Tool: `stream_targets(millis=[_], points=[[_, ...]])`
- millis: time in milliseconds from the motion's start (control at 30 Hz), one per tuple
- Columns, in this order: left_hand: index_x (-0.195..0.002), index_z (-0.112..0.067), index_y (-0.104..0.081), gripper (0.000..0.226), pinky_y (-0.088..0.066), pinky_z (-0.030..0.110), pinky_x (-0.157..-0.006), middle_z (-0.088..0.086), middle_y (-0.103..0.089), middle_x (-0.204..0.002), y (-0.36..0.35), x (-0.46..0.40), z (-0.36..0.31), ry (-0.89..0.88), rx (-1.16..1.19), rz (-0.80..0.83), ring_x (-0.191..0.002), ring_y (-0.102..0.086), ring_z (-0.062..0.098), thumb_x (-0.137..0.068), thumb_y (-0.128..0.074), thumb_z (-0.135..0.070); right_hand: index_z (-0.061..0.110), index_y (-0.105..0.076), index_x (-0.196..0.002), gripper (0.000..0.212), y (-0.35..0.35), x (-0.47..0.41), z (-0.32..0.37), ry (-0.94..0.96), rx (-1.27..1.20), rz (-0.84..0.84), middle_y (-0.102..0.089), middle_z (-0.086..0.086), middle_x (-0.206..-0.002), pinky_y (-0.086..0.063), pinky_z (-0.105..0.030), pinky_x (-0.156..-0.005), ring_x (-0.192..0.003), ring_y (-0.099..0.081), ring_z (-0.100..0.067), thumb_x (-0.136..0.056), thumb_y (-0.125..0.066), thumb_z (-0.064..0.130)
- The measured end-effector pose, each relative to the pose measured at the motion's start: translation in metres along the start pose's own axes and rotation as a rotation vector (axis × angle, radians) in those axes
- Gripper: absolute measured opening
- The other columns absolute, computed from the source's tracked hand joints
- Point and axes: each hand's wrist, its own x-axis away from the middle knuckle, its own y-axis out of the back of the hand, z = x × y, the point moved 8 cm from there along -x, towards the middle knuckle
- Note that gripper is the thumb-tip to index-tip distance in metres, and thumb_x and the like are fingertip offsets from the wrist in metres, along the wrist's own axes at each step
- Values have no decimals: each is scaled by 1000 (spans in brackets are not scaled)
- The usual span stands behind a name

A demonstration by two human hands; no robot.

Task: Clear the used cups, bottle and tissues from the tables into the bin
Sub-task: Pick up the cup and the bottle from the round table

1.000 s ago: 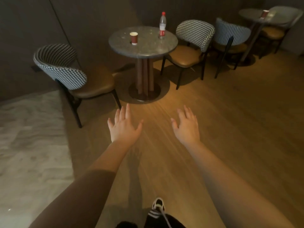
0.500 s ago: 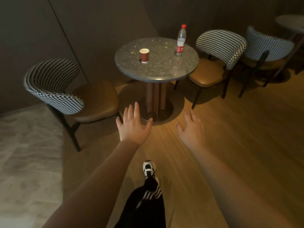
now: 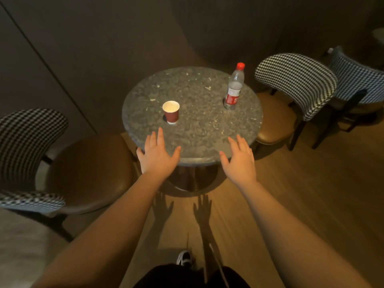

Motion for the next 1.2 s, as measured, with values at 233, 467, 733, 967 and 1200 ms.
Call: stream_targets(millis=[233,467,733,967,1200], points=[[-151,-20,-6,92,-20,57,-109,6,-21,-155,-47,-111,-20,112,77,43,-142,-18,24,-83,-46,-68,18,-29,-147,58,-16,-137,-46,-3,-2,47,-19,-8,-158,-16,-46,-118,-146,-13,-25,-96,-44,42],[-150,-19,9,118,-20,59,-108,15,-4,-157,-85,-204,-30,348,174,-1,-142,-12,35,-72,-70,-59,16,-32,-146,58,-25,-245,-91,5,-10,122,-24,-10,-156,-20,-45,-117,-145,-17,-27,-95,-46,40],[-142,-5,-27,89,-37,52,-99,21,-35,-135,-121,-256,-16,493,288,-75,-123,-39,42,-74,-78,-32,16,-22,-148,86,-40,-320,-127,-125,-162,139,-24,-7,-155,-27,-46,-114,-143,-22,-26,-82,-61,54],[-133,-10,-37,85,-41,38,-93,12,-41,-130,-134,-267,-56,340,439,-29,-114,-49,31,-65,-84,-31,32,-16,-147,122,-48,-372,-122,-292,-576,21,-28,-2,-152,-35,-45,-109,-138,-33,-22,-48,-83,58],[-137,-12,-35,94,-34,25,-89,8,-47,-125,-134,-259,-84,300,446,-76,-113,-49,23,-62,-84,-38,42,-43,-124,77,-66,-391,-117,-301,-741,-41,-61,19,-107,-42,-6,-73,-101,-59,-1,-59,-83,40]])
